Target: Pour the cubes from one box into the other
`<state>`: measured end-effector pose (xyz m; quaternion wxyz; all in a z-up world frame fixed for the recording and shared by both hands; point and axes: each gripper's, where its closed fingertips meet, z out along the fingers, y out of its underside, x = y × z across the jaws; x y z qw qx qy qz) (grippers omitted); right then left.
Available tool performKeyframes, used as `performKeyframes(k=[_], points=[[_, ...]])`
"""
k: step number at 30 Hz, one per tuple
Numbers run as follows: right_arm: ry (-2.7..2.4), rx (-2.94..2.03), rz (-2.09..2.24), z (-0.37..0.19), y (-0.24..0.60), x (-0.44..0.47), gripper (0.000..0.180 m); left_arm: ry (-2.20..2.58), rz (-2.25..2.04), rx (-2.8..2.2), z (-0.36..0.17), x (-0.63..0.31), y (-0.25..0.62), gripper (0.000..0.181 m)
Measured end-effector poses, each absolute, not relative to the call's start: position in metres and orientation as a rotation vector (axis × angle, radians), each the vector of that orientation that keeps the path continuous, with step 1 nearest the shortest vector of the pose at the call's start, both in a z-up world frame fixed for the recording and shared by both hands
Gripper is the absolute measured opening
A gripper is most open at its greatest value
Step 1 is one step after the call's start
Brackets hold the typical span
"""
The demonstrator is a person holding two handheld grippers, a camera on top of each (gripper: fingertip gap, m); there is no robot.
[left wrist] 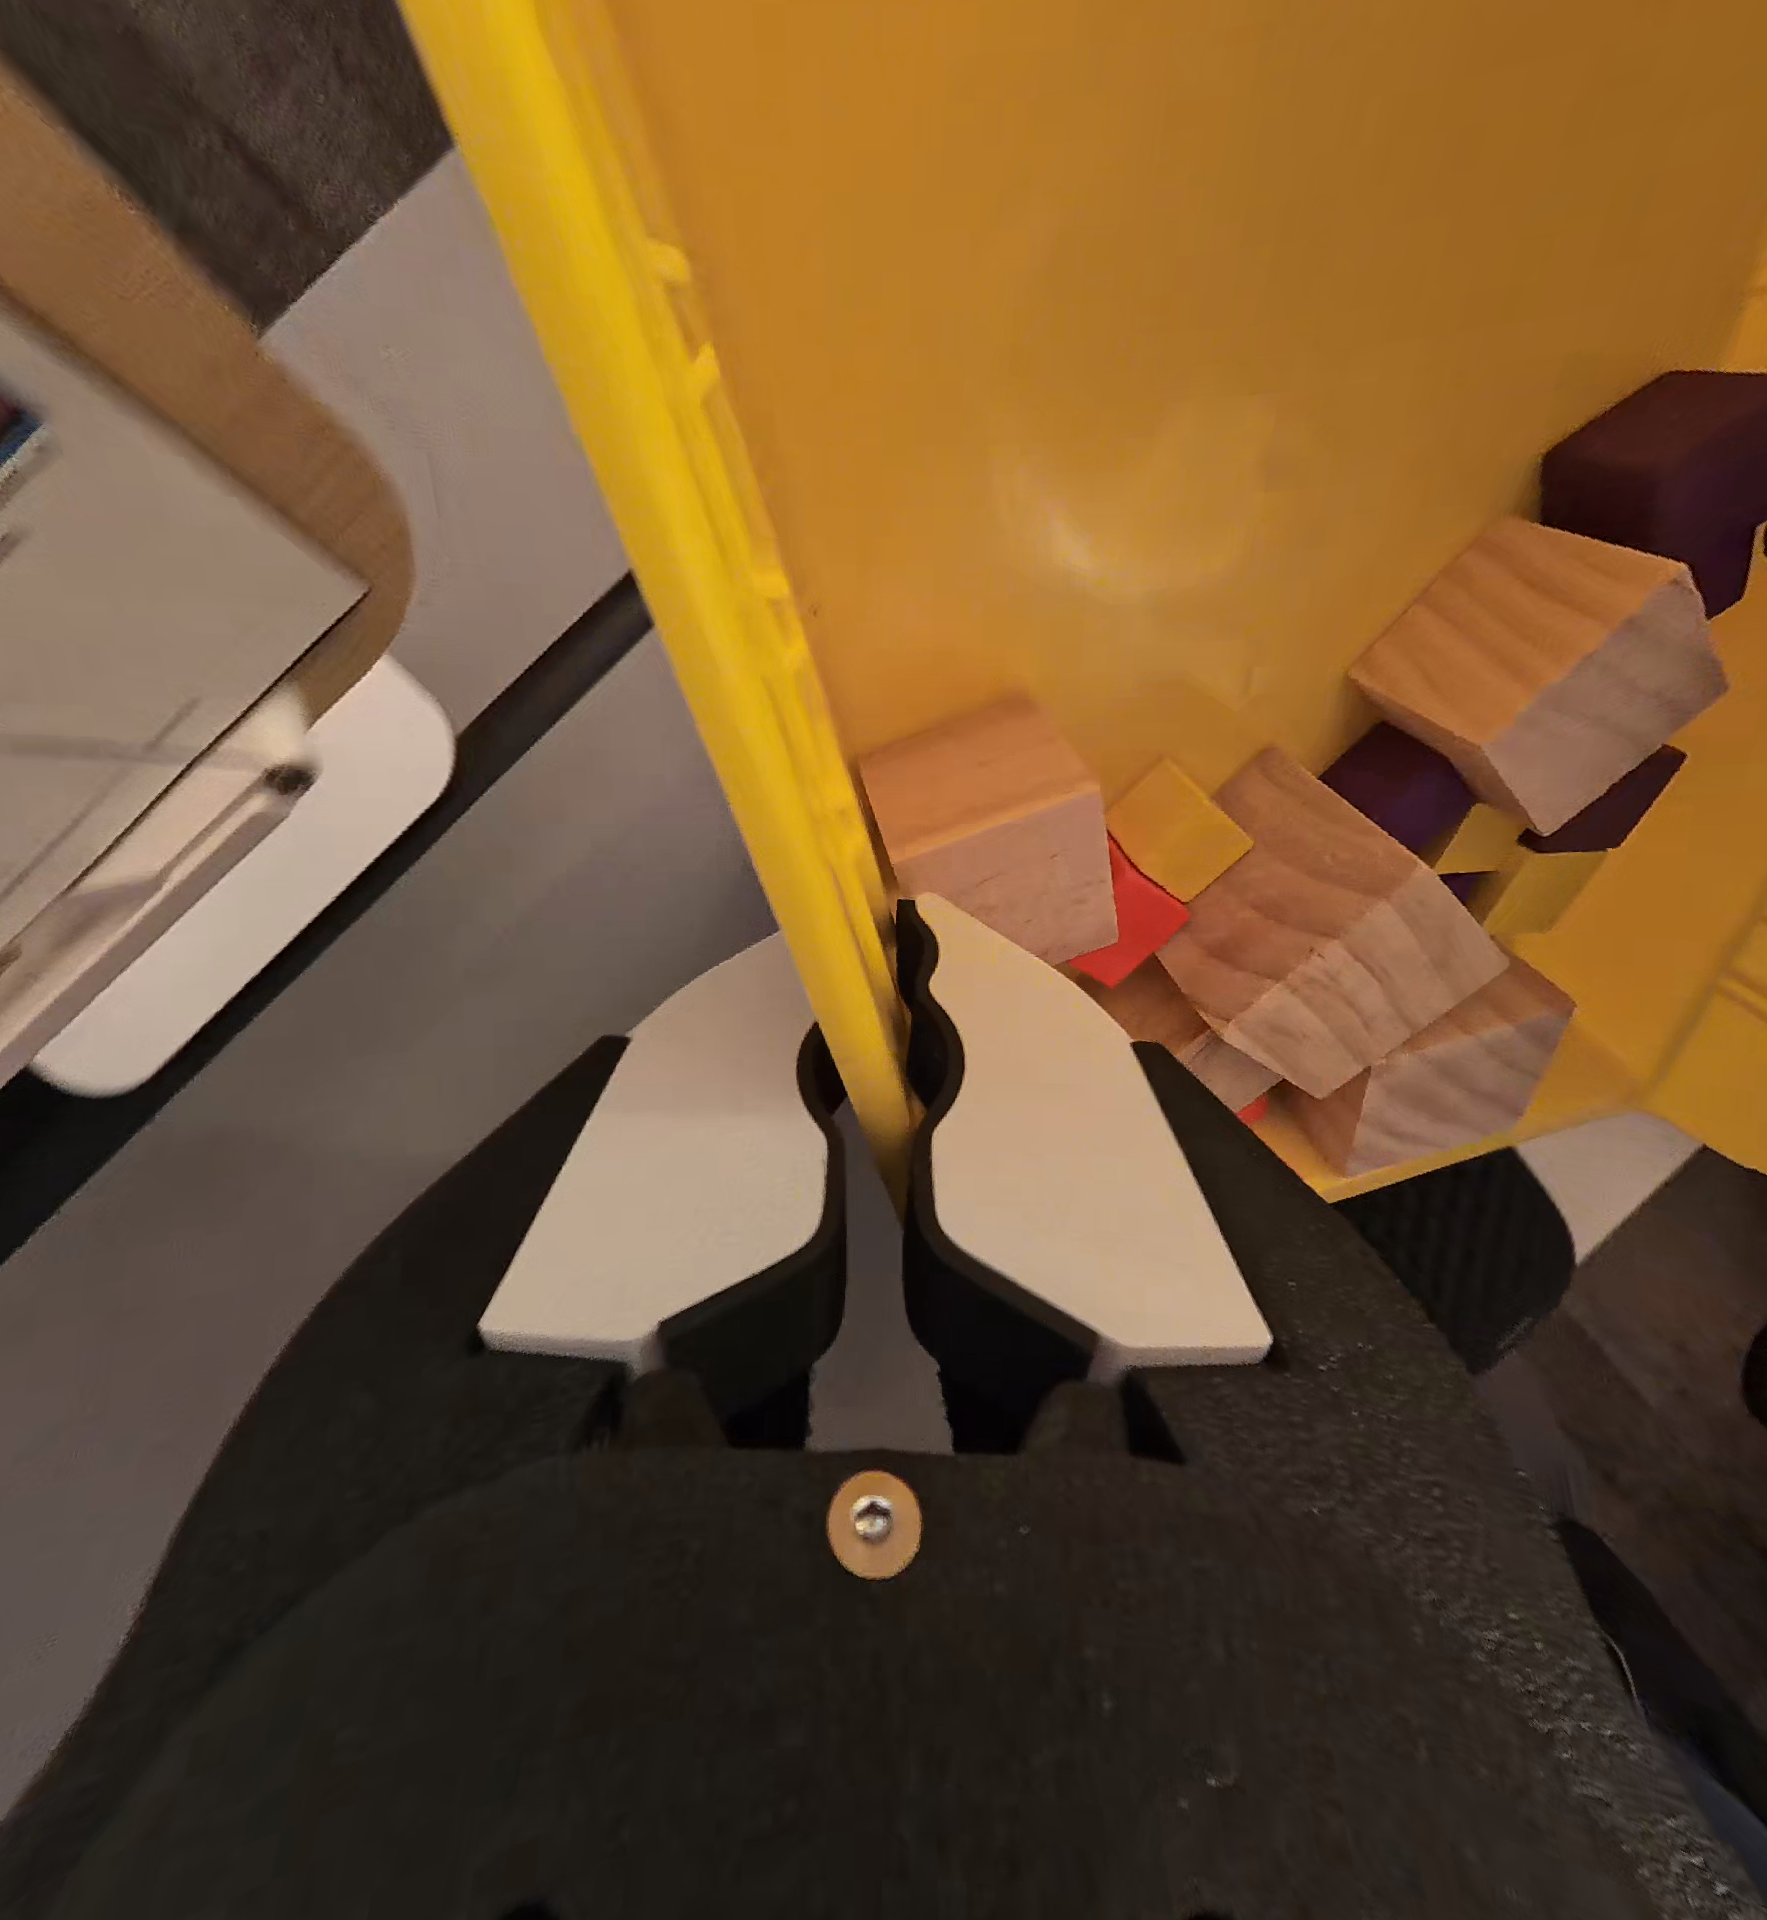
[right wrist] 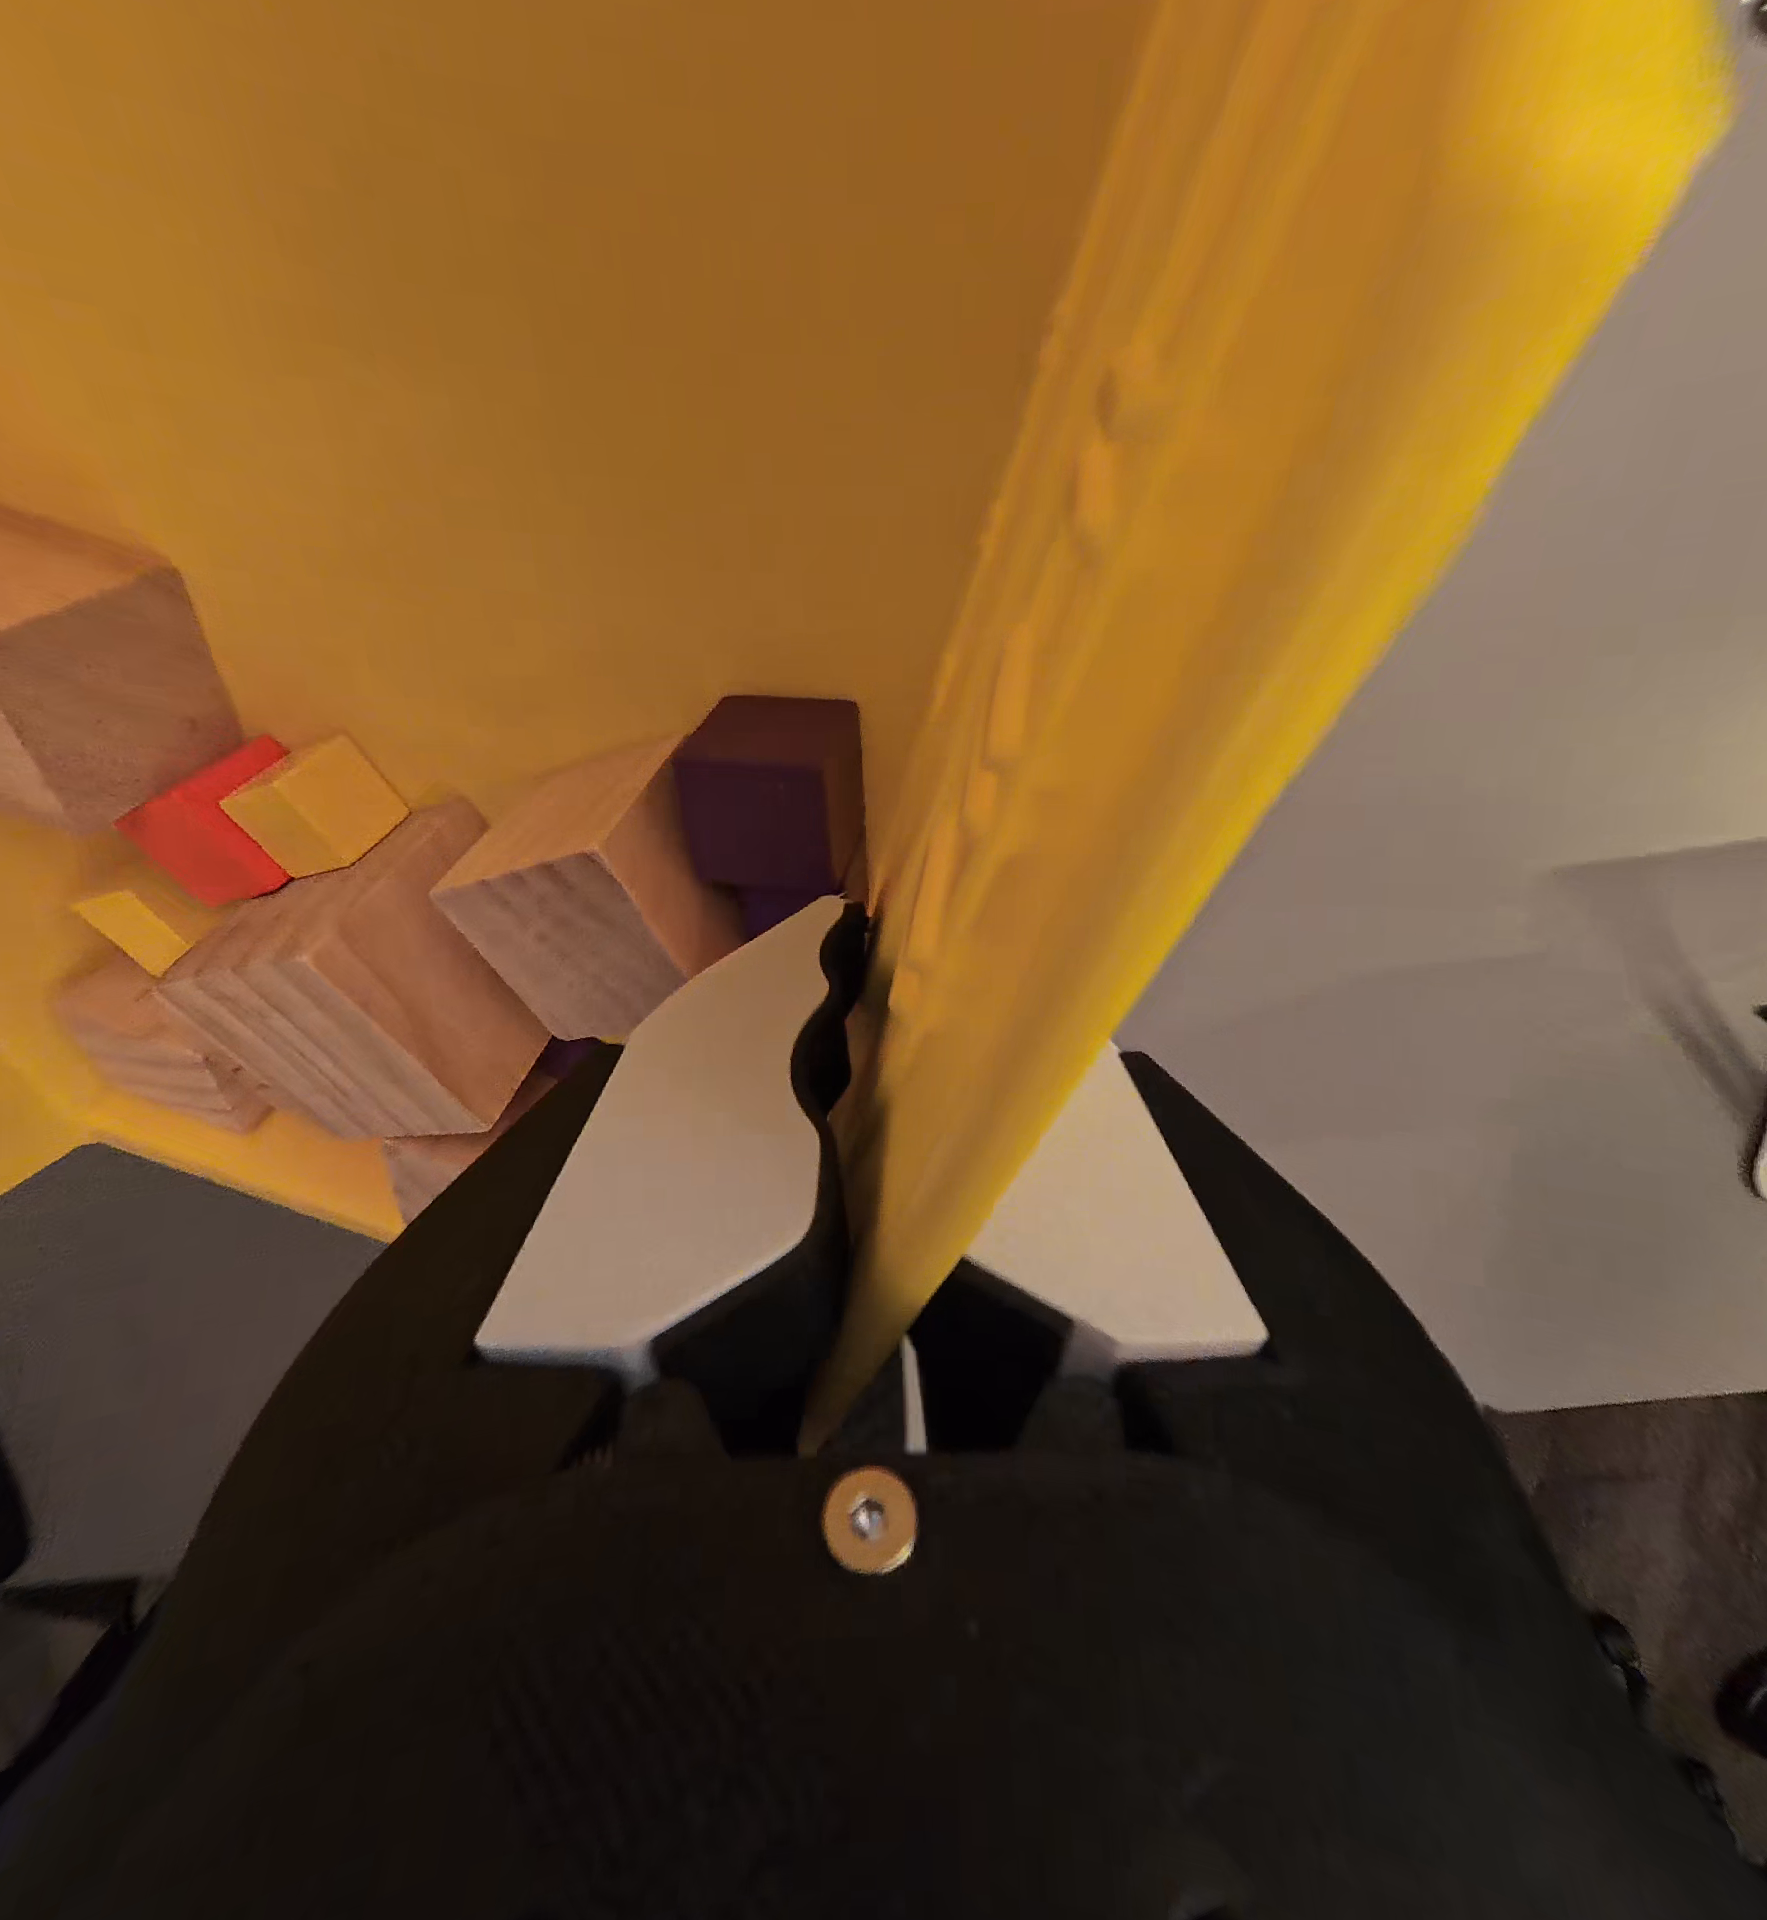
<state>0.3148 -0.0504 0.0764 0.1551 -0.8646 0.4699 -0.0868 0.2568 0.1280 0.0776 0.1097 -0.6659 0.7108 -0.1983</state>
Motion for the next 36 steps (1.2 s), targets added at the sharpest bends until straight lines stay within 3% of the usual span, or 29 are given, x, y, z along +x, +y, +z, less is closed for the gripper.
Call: performKeyframes(k=[9,17,36], points=[[1.323,-2.443,-0.483,0.060,-0.096,0.358,0.003,2.070,-0.792,-1.892,0.043,0.304,0.085,0.005],[1.155,-2.276,-0.771,0.099,-0.096,0.367,0.003,1.909,-0.988,-1.703,0.072,0.319,0.086,0.005],[1.091,-2.255,-1.012,0.111,-0.089,0.371,0.004,1.809,-1.215,-1.662,0.057,0.335,0.088,0.005]])
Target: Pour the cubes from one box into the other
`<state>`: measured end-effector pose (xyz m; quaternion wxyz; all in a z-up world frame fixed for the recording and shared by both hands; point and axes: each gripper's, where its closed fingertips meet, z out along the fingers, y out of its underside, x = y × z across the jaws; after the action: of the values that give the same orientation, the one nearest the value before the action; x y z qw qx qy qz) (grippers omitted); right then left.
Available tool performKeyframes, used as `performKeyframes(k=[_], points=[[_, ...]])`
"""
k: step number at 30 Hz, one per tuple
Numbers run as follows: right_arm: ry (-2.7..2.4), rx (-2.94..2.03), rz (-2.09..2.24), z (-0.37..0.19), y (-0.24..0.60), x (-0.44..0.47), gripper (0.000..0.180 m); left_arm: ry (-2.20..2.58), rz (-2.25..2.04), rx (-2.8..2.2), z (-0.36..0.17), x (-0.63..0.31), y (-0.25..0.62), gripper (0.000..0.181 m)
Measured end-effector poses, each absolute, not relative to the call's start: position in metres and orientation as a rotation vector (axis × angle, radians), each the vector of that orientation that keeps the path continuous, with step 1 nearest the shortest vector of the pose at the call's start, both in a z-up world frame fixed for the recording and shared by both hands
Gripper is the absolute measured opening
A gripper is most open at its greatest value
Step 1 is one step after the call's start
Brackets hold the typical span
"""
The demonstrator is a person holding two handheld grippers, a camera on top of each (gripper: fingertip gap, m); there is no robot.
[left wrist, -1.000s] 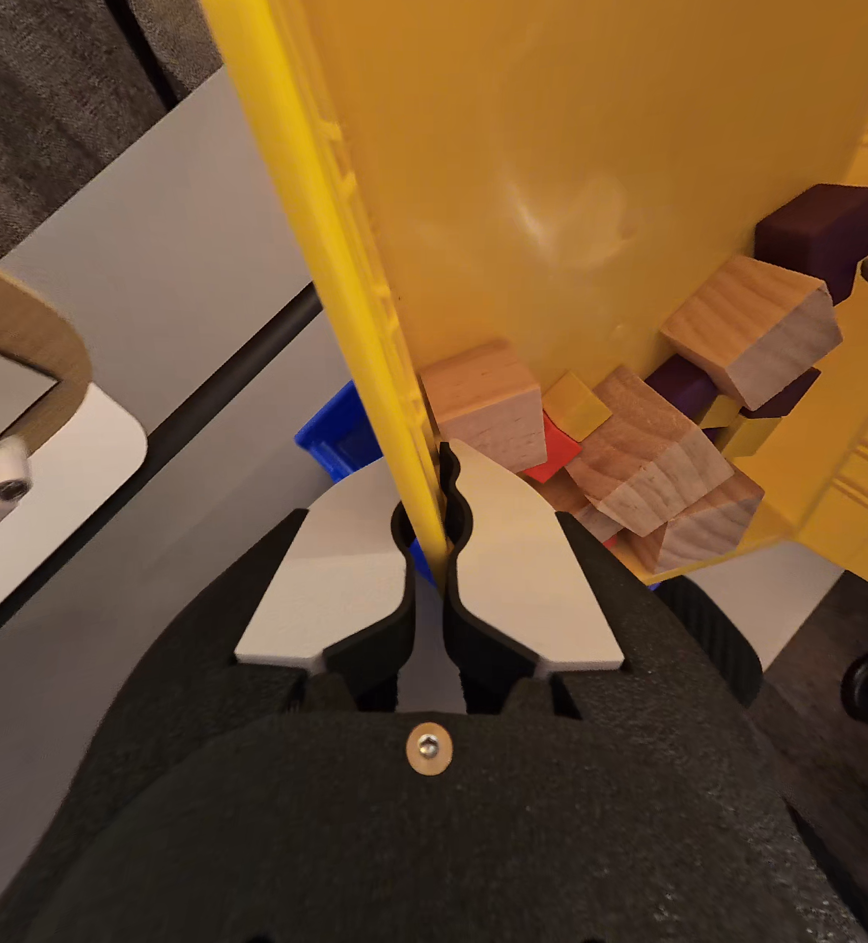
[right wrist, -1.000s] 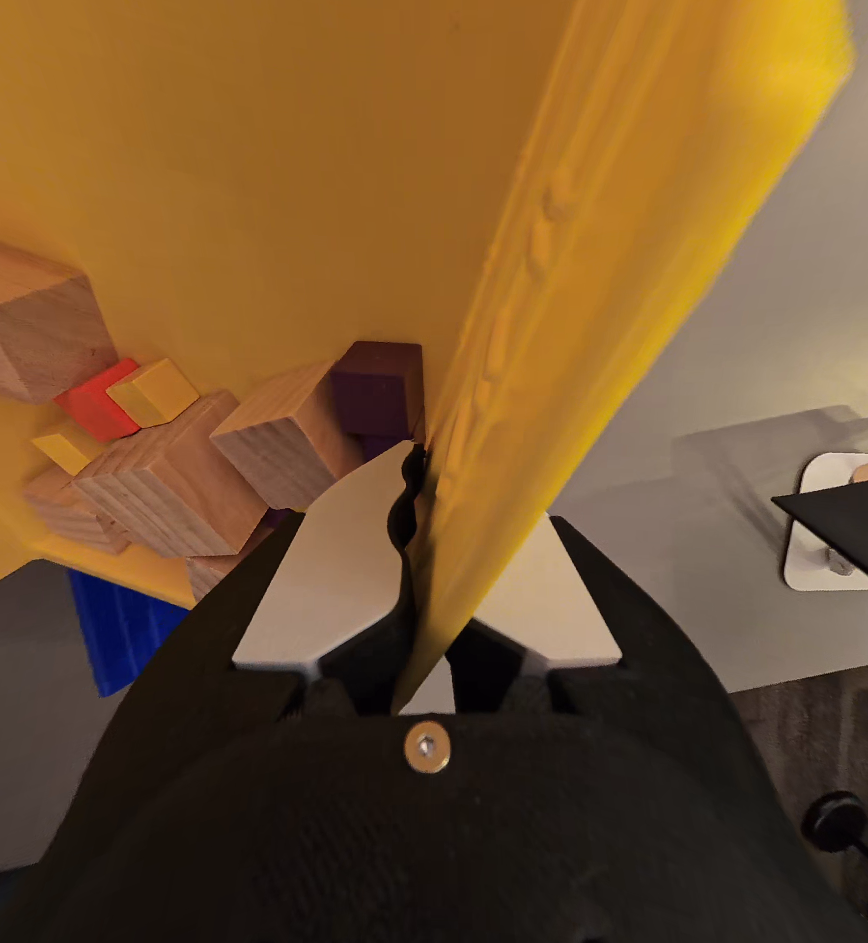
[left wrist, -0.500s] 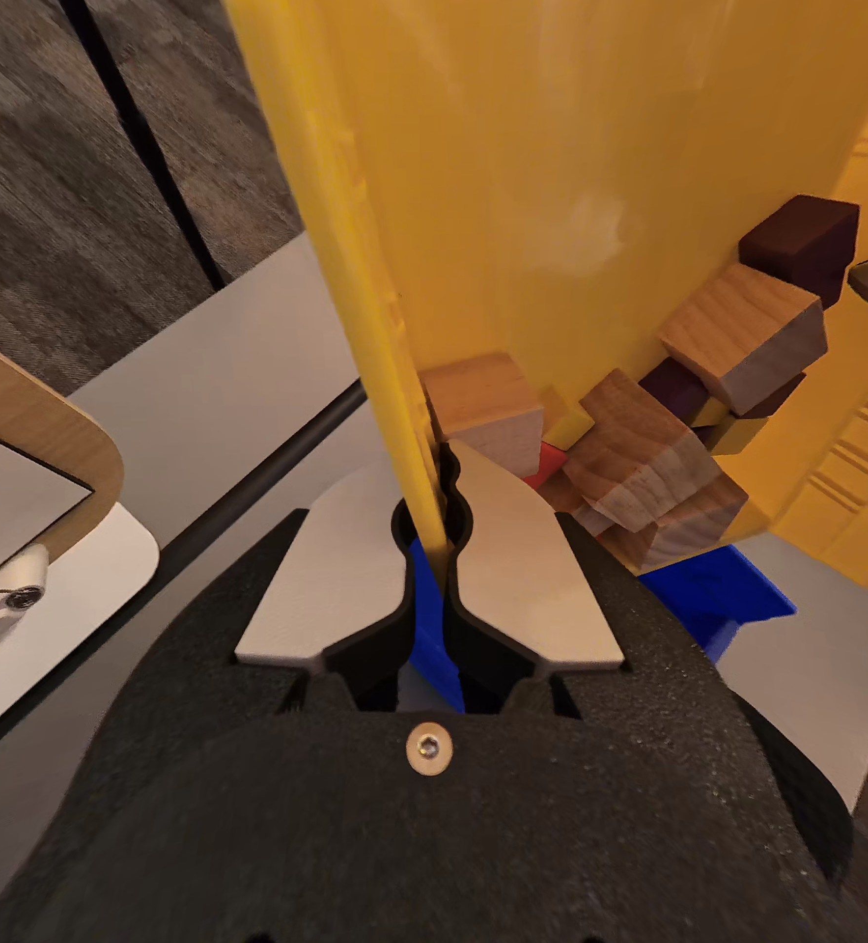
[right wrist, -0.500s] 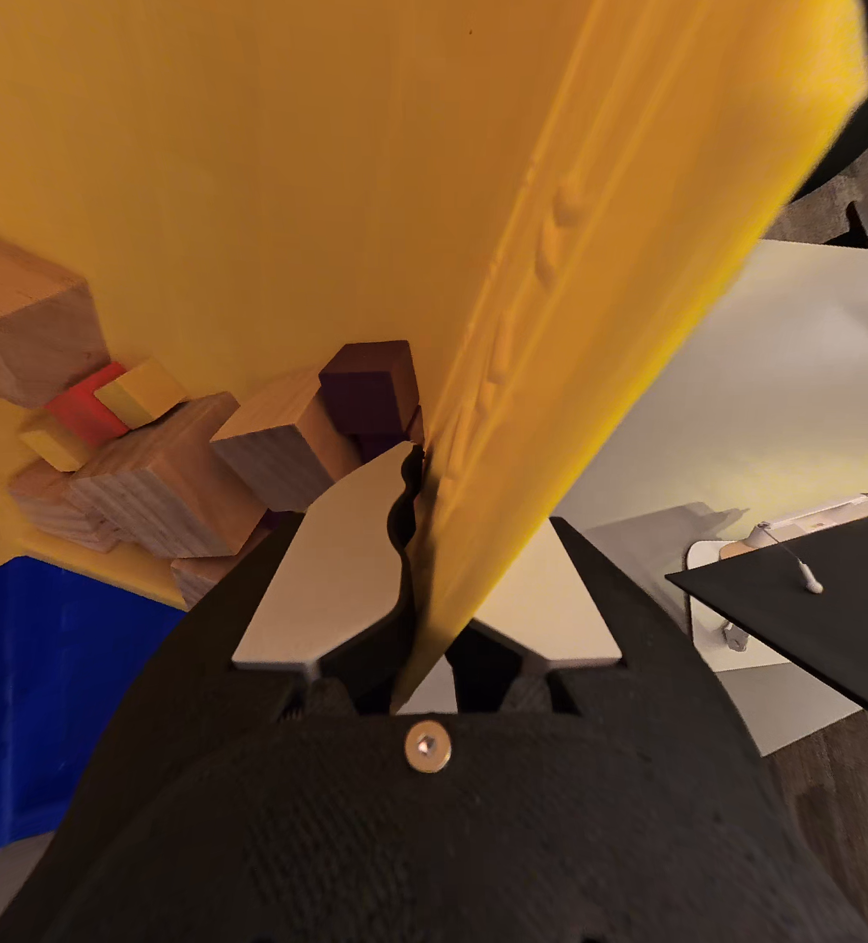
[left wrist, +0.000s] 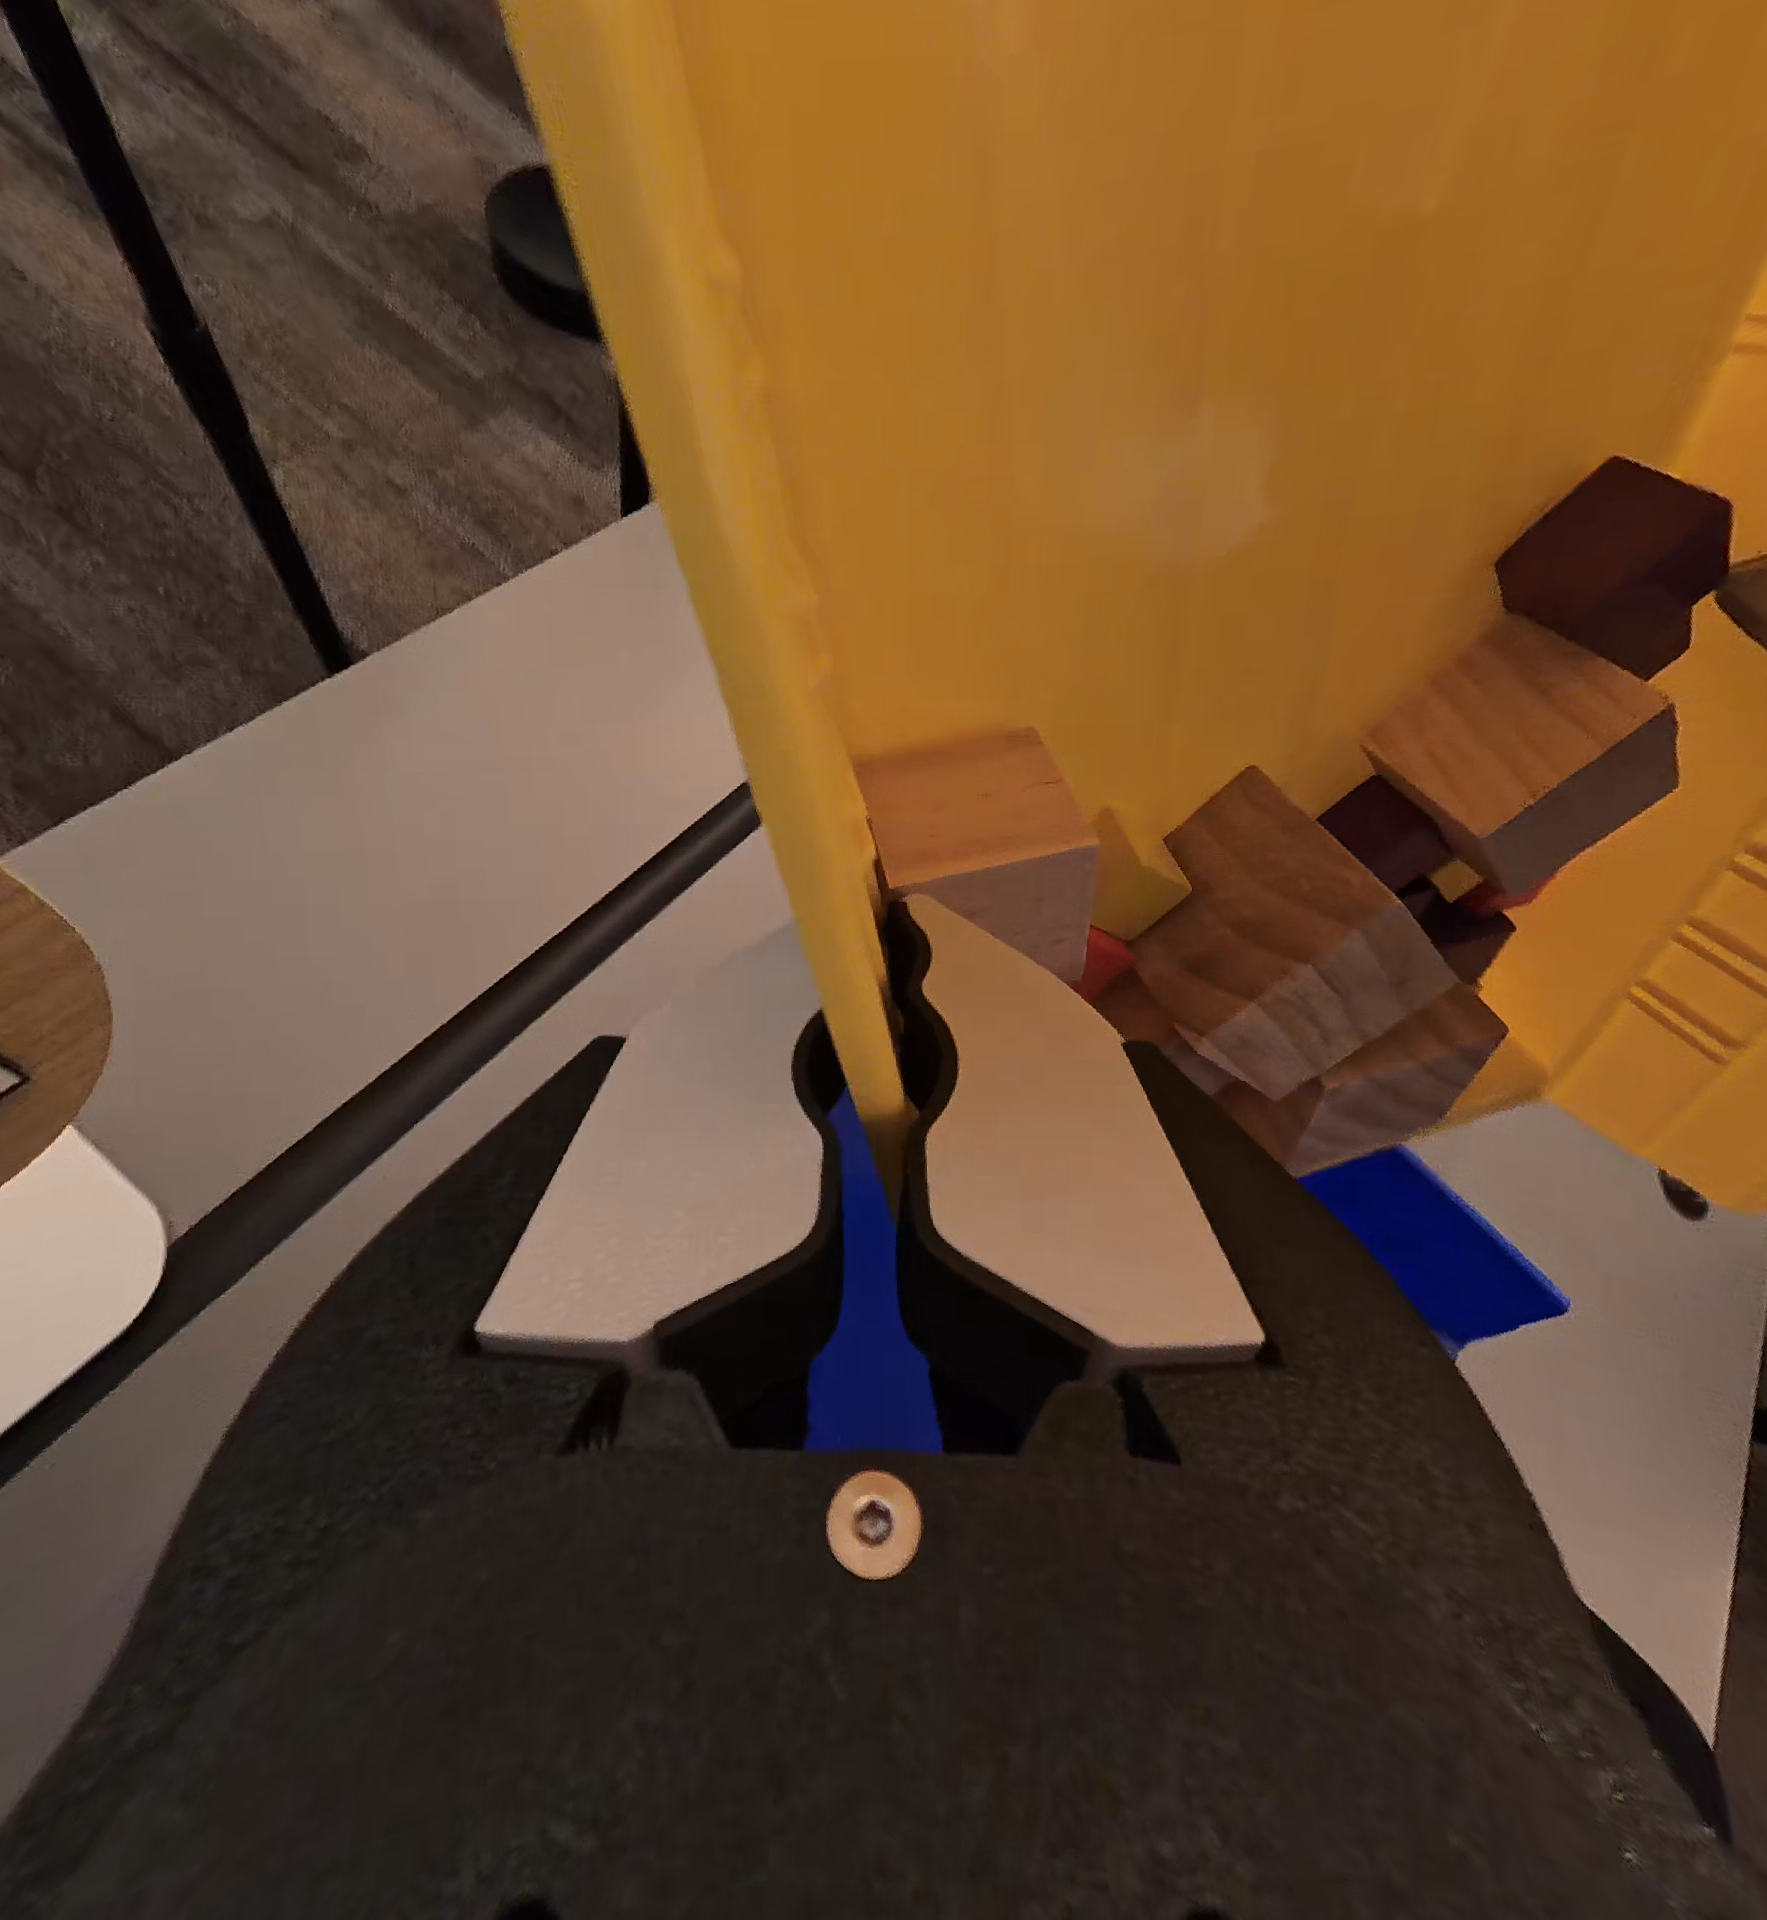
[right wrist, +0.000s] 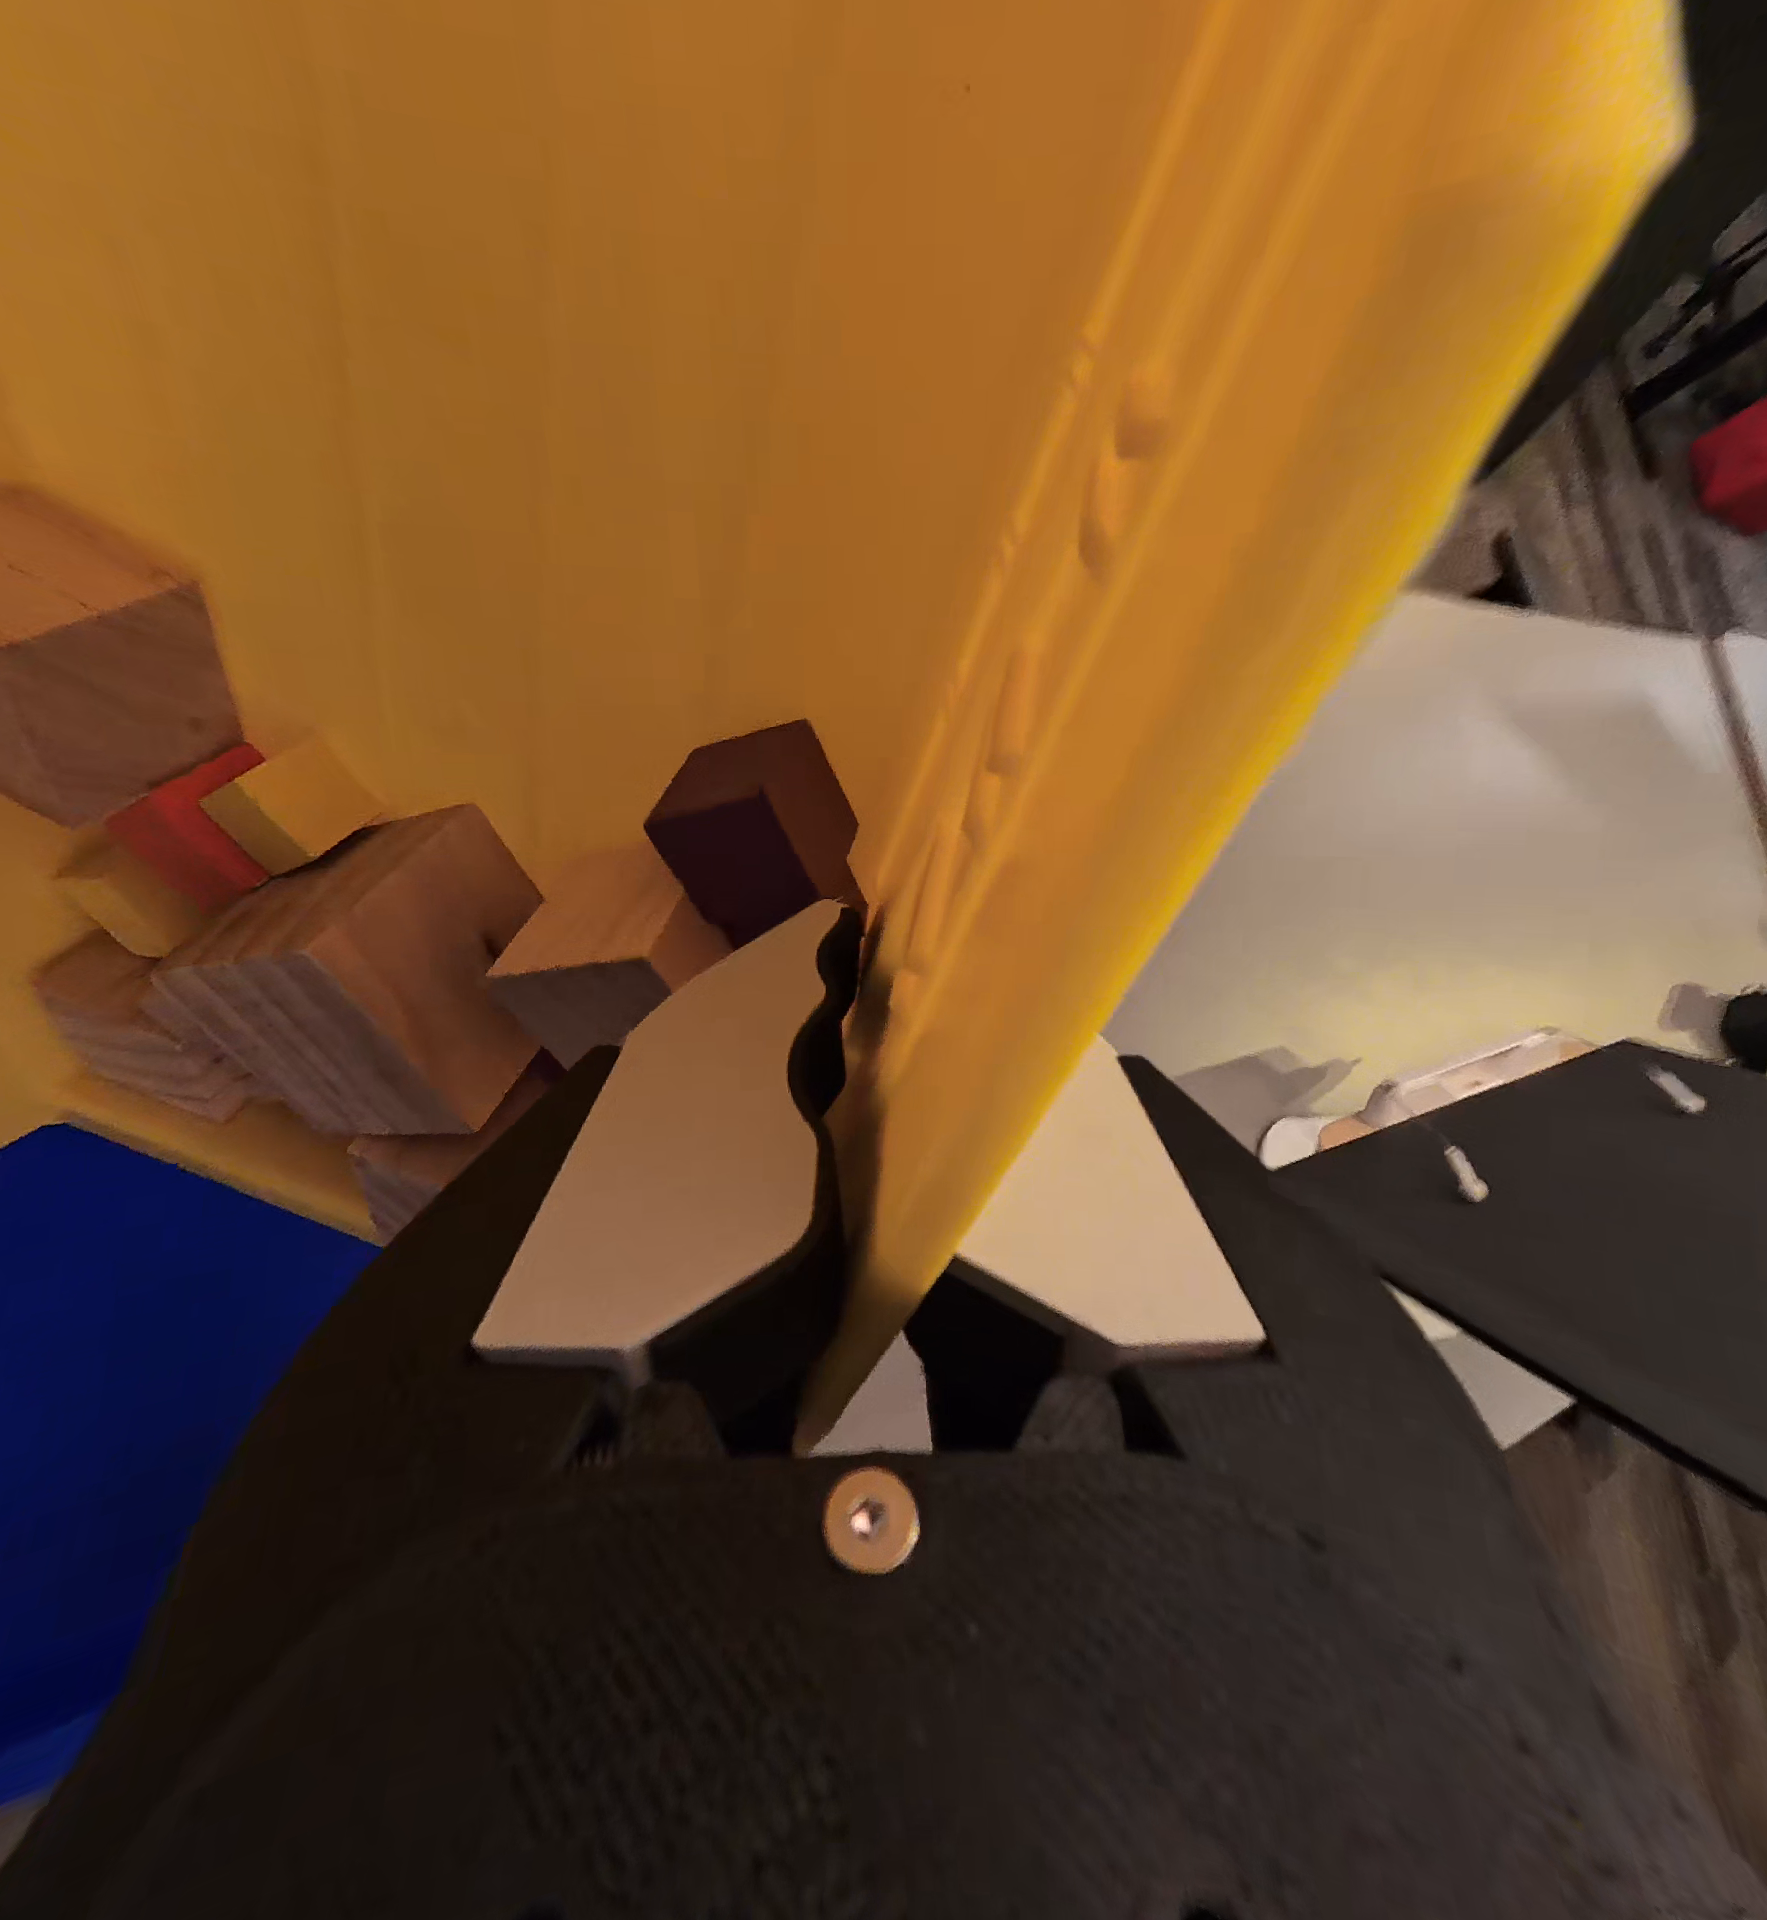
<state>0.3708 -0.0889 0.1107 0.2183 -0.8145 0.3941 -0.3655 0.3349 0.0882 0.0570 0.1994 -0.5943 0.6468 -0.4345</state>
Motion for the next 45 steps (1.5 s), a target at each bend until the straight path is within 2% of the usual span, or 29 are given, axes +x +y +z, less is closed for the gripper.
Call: performKeyframes(k=[4,14,17,22,31,35,40,43,45], points=[[1.104,-2.274,-1.006,0.105,-0.085,0.373,0.005,1.769,-1.237,-1.703,0.055,0.338,0.093,0.005],[0.996,-2.222,-1.225,0.129,-0.084,0.367,0.004,1.698,-1.476,-1.712,0.054,0.341,0.088,0.003],[1.079,-2.274,-1.149,0.115,-0.088,0.367,0.004,1.756,-1.344,-1.686,0.048,0.340,0.085,0.004],[1.072,-2.285,-1.137,0.111,-0.090,0.364,0.007,1.762,-1.395,-1.725,0.046,0.342,0.084,0.005],[0.974,-2.200,-1.313,0.144,-0.086,0.355,0.005,1.703,-1.556,-1.657,0.061,0.342,0.082,0.003],[1.049,-2.254,-1.285,0.133,-0.089,0.352,0.007,1.740,-1.419,-1.668,0.060,0.338,0.080,0.004],[1.039,-2.177,-1.267,0.134,-0.092,0.357,0.004,1.732,-1.390,-1.658,0.066,0.338,0.081,0.004],[0.964,-2.082,-1.333,0.153,-0.091,0.349,0.002,1.682,-1.507,-1.557,0.077,0.337,0.081,0.004],[0.977,-2.123,-1.331,0.143,-0.089,0.358,0.003,1.672,-1.464,-1.634,0.067,0.341,0.083,0.003]])
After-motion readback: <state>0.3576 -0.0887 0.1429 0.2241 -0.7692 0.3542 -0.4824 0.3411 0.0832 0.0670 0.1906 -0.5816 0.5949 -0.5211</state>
